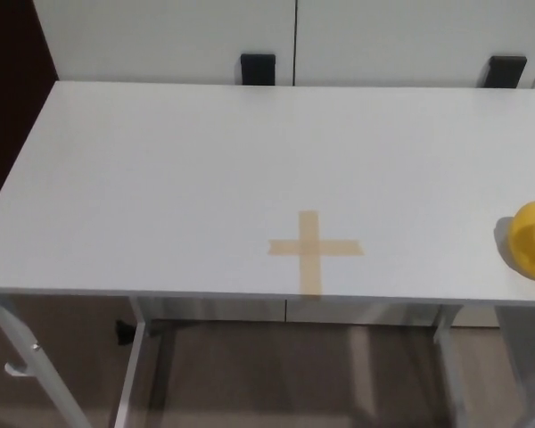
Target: The robot uses its right hand to push the yellow duck toy to the center of the white desk.
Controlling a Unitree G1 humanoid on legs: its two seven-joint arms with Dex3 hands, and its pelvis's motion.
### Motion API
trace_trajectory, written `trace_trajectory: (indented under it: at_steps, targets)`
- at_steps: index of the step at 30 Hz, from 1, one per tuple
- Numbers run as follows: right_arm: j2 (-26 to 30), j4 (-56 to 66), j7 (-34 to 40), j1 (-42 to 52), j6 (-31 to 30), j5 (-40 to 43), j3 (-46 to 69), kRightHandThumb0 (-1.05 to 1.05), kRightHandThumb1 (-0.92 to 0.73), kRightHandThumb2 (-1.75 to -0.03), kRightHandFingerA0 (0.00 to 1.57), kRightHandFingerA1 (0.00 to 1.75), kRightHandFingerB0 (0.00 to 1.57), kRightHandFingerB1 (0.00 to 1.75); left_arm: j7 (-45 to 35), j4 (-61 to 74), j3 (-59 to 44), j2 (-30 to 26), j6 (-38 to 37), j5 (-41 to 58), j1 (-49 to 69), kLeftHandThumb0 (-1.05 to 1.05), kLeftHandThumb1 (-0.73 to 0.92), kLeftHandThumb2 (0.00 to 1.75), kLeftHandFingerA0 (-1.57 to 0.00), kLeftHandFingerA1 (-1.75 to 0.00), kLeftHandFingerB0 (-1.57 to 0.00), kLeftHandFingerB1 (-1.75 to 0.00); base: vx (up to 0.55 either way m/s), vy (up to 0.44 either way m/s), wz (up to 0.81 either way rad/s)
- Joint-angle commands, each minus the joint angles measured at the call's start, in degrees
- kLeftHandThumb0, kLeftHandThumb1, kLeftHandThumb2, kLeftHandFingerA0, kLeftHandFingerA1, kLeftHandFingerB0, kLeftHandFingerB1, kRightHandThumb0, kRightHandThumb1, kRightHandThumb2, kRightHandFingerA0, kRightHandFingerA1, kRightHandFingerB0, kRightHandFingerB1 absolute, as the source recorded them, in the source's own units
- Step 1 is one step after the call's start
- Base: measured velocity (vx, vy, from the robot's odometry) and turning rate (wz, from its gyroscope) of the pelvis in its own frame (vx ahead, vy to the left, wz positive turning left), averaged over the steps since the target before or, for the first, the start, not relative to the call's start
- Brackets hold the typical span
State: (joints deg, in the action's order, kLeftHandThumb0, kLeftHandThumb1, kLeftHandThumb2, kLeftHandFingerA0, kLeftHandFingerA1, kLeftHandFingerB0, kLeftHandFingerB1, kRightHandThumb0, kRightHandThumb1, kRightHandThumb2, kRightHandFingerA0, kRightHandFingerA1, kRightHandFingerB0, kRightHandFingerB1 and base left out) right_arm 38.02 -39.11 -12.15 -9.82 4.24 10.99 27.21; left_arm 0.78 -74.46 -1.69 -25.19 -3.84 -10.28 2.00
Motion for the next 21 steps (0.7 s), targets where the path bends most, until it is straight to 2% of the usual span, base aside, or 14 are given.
trace_trajectory:
  at_steps: [1,3,6,8,9,10,11,13,14,15,18,19,20,21]
  targets:
    - [-4.9,10.4,4.4,-4.5,-7.7,-1.2,-4.6,-0.88,-0.78,-1.13,0.04,0.47,0.05,0.34,0.5,-0.2,0.1,-0.9,-2.1,-0.2,0.1,-0.16,0.61,0.77,-0.83,-0.78,-0.83,-0.81,0.0,0.0,0.0]
    - [-6.3,12.1,4.9,-6.3,-8.8,-3.0,-7.5,-0.74,-0.76,-1.13,0.03,0.31,0.02,0.26,0.2,-0.2,0.1,-0.9,-1.7,-0.1,-0.1,-0.14,0.6,0.8,-0.85,-0.8,-0.84,-0.81,0.0,0.0,0.0]
    - [-6.8,11.5,2.2,-7.4,-5.6,-4.2,-10.4,-0.78,-0.82,-1.19,0.01,0.29,0.03,0.25,0.1,0.1,-0.2,-0.9,-1.8,0.2,0.0,-0.17,0.61,0.76,-0.85,-0.82,-0.83,-0.81,0.0,0.0,0.0]
    - [-6.8,9.9,2.2,-8.0,-4.6,-4.8,-11.1,-0.84,-0.81,-1.2,0.0,0.27,0.12,0.23,0.2,0.1,-0.3,-0.7,-1.7,0.4,-0.1,-0.17,0.62,0.75,-0.84,-0.81,-0.81,-0.81,0.0,0.0,0.0]
    - [-7.1,9.3,2.2,-8.1,-3.5,-5.0,-11.6,-0.9,-0.82,-0.91,0.02,0.28,0.06,0.25,0.2,0.1,-0.2,-0.6,-1.7,0.3,-0.1,-0.18,0.61,0.74,-0.85,-0.81,-0.83,-0.8,0.0,0.0,0.0]
    - [-7.5,8.7,2.2,-8.2,-2.2,-5.2,-12.2,-0.9,-0.82,-0.91,0.02,0.28,0.06,0.25,0.2,0.1,-0.2,-0.6,-1.6,0.2,-0.1,-0.18,0.61,0.74,-0.85,-0.81,-0.83,-0.8,0.0,0.0,0.0]
    - [-8.0,8.2,2.4,-8.2,-1.4,-5.8,-13.1,-0.84,-0.92,-0.79,0.06,0.35,0.08,0.28,0.3,0.0,0.0,-0.5,-1.7,0.0,-0.1,-0.19,0.62,0.73,-0.85,-0.77,-0.82,-0.8,0.0,0.0,0.0]
    - [-8.9,7.5,2.8,-8.2,-0.4,-6.9,-14.5,-0.85,-0.92,-0.78,0.05,0.35,0.09,0.28,0.4,-0.3,0.3,-0.5,-2.0,-0.3,-0.1,-0.19,0.62,0.73,-0.86,-0.77,-0.85,-0.8,0.0,0.0,0.0]
    - [-9.2,7.1,3.1,-8.3,-0.1,-7.1,-14.8,-0.85,-0.92,-0.78,0.05,0.35,0.09,0.28,0.4,-0.4,0.4,-0.5,-1.9,-0.3,-0.2,-0.19,0.62,0.73,-0.86,-0.77,-0.85,-0.8,0.0,0.0,0.0]
    - [-9.8,6.9,3.0,-8.6,-0.5,-6.9,-15.2,-0.79,-0.77,-1.15,0.04,0.37,0.04,0.29,0.4,-0.4,0.3,-0.5,-1.8,-0.3,-0.3,-0.15,0.62,0.77,-0.86,-0.81,-0.87,-0.82,0.0,0.0,0.0]
    - [-12.2,5.4,3.2,-9.8,0.0,-6.5,-16.0,-0.78,-0.77,-1.13,0.04,0.36,0.06,0.3,0.2,-0.3,-0.1,-0.4,-1.5,0.2,-0.5,-0.15,0.61,0.79,-0.86,-0.81,-0.85,-0.81,0.0,0.0,0.0]
    - [-12.4,5.0,3.3,-9.9,-0.4,-7.1,-16.5,-0.82,-0.92,-0.76,0.08,0.33,0.09,0.27,0.2,-0.2,0.0,-0.4,-1.6,0.1,-0.4,-0.14,0.6,0.82,-0.85,-0.8,-0.85,-0.81,0.0,0.0,0.0]
    - [-12.4,4.7,3.4,-10.1,-0.7,-7.5,-16.9,-0.82,-0.92,-0.76,0.08,0.33,0.09,0.27,0.2,0.0,0.1,-0.3,-1.7,0.1,-0.3,-0.14,0.6,0.82,-0.85,-0.8,-0.85,-0.81,0.0,0.0,0.0]
    - [-12.9,4.2,4.0,-10.6,-1.2,-8.6,-17.9,-0.79,-0.77,-1.12,0.04,0.46,0.06,0.36,0.4,-0.1,0.3,-0.3,-1.8,-0.1,-0.4,-0.18,0.62,0.72,-0.85,-0.81,-0.84,-0.81,0.0,0.0,0.0]
